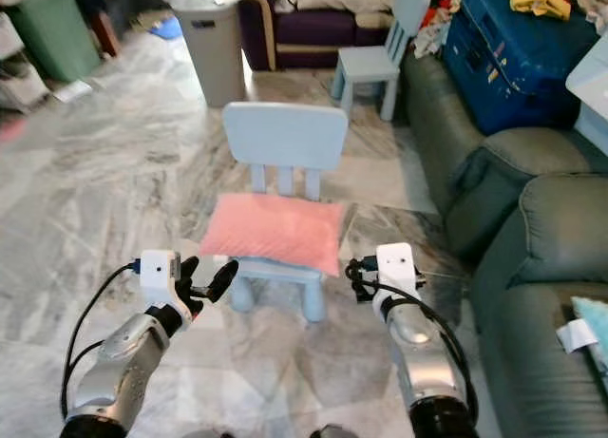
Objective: Move the pillow to the sofa
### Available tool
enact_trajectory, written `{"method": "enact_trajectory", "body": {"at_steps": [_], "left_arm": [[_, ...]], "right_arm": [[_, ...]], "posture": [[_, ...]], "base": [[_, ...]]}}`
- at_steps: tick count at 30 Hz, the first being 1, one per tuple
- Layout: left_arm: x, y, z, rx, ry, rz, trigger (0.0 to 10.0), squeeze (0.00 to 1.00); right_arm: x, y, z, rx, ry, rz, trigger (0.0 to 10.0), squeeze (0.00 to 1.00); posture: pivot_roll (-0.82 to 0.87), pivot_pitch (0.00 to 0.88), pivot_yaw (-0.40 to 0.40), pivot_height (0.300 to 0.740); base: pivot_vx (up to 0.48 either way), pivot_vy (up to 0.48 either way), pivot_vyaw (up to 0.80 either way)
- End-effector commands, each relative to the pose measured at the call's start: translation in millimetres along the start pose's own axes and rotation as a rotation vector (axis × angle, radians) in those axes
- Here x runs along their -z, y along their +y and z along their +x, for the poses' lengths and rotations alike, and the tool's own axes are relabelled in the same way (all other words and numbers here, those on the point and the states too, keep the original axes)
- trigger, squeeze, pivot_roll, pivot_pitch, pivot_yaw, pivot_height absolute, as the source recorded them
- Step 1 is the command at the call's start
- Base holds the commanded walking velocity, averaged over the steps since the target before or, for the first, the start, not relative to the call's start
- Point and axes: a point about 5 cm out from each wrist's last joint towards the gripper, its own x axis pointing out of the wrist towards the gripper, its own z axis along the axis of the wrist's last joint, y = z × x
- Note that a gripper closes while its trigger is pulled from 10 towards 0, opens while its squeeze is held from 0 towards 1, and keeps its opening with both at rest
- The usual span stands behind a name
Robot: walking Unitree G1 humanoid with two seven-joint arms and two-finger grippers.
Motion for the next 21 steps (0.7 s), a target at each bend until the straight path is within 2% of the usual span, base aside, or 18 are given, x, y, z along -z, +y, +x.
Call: {"method": "enact_trajectory", "body": {"at_steps": [1,8,16,21], "left_arm": [[-3.5,2.9,-1.6,0.002,-0.013,0.003,10.0,0.0],[-0.3,2.2,-1.1,-0.008,0.009,-0.003,10.0,0.0],[3.0,3.7,1.0,-0.044,0.039,0.006,10.0,0.0],[-0.8,0.3,1.8,-0.002,0.017,0.008,10.0,0.0]], "right_arm": [[1.1,2.2,0.2,-0.006,0.002,0.005,10.0,0.0],[3.2,1.4,-1.2,-0.001,0.003,0.006,10.0,0.0],[4.3,-0.2,-1.8,0.004,0.005,0.008,10.0,0.0],[4.4,0.0,-1.9,0.008,0.004,0.012,10.0,0.0]], "posture": [[-0.02,0.099,0.01,0.74],[-0.02,0.103,0.013,0.74],[-0.02,0.105,0.015,0.74],[-0.02,0.105,0.018,0.74]], "base": [[0.307,0.371,0.0],[0.303,0.357,0.0],[0.0,0.0,0.0],[0.0,0.0,0.0]]}}
